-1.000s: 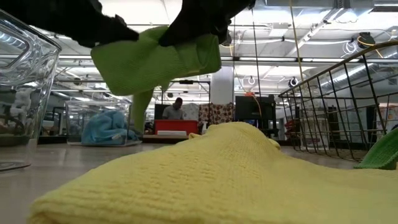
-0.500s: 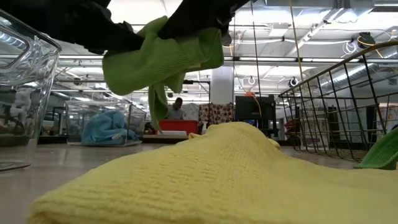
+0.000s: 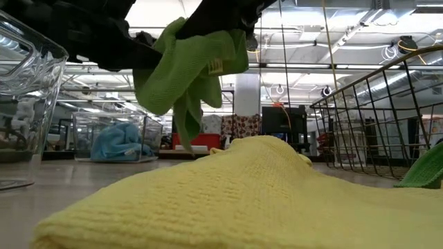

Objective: Sort microfiber towel by color & place in baskets
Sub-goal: Put the left green microfiber cloth into the wire basket

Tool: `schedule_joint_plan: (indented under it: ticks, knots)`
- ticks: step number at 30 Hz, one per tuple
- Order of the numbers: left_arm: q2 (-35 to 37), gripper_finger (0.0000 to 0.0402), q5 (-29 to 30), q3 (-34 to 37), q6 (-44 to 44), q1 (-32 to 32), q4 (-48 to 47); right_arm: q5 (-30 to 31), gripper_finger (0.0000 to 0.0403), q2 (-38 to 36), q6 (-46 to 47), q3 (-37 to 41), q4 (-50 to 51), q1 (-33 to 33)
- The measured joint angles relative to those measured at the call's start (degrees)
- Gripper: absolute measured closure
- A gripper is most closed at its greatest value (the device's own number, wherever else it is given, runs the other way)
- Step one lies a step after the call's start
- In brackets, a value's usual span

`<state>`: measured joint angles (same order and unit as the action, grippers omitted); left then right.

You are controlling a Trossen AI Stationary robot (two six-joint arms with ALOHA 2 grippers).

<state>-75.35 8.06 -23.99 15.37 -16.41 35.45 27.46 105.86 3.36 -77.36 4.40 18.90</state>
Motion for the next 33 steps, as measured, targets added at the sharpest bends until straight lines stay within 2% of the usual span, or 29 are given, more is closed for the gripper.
schedule_joint_plan:
  ticks: [4, 5, 8, 12, 14, 19, 22, 25, 30, 33]
  knots:
    - [0.0, 0.0365, -2.45, 0.0, 1.39, -0.01, 0.27, -0.33, 0.0381, 0.0, 2.83, 0.0, -0.09, 0.07]
    - [0.0, 0.038, -2.47, 0.0, 1.51, -0.01, 0.38, -0.33, 0.0373, 0.0, 4.0, 0.0, -0.05, 0.04]
    - [0.0, 0.0379, -2.37, 0.0, 1.55, -0.01, 1.15, 0.09, 0.0333, -0.02, 4.93, -0.07, -0.08, 0.26]
    - [0.91, 0.0378, -0.5, 0.0, 0.38, -0.01, 1.11, 6.69, 0.0262, -0.33, 4.96, -0.07, 1.27, 1.98]
    - [2.29, 0.0383, -0.31, 0.0, -1.2, -0.01, 1.08, 11.19, 0.0227, -1.2, 5.29, -0.07, 2.92, 3.28]
    - [7.72, 0.0385, 0.77, -0.07, -4.39, -0.06, -0.81, 27.54, 0.0163, -3.41, 5.44, -0.07, 7.39, 8.74]
    - [10.65, 0.0386, 1.51, -0.09, -5.68, -0.06, -4.3, 36.91, 0.0145, -3.78, 3.98, -0.07, 7.51, 12.81]
    - [12.38, 0.0386, 2.37, -0.09, -6.63, -0.06, -6.49, 43.16, 0.0139, -3.89, 3.08, -0.07, 6.93, 16.34]
    - [13.51, 0.0387, 3.34, -0.09, -9.6, -0.06, -4.96, 44.61, 0.0138, -2.33, 3.97, -0.07, 5.48, 18.65]
    - [13.88, 0.0387, 3.35, -0.09, -11.9, -0.2, -0.61, 44.26, 0.0135, -0.9, 2.12, -0.07, -0.31, 17.46]
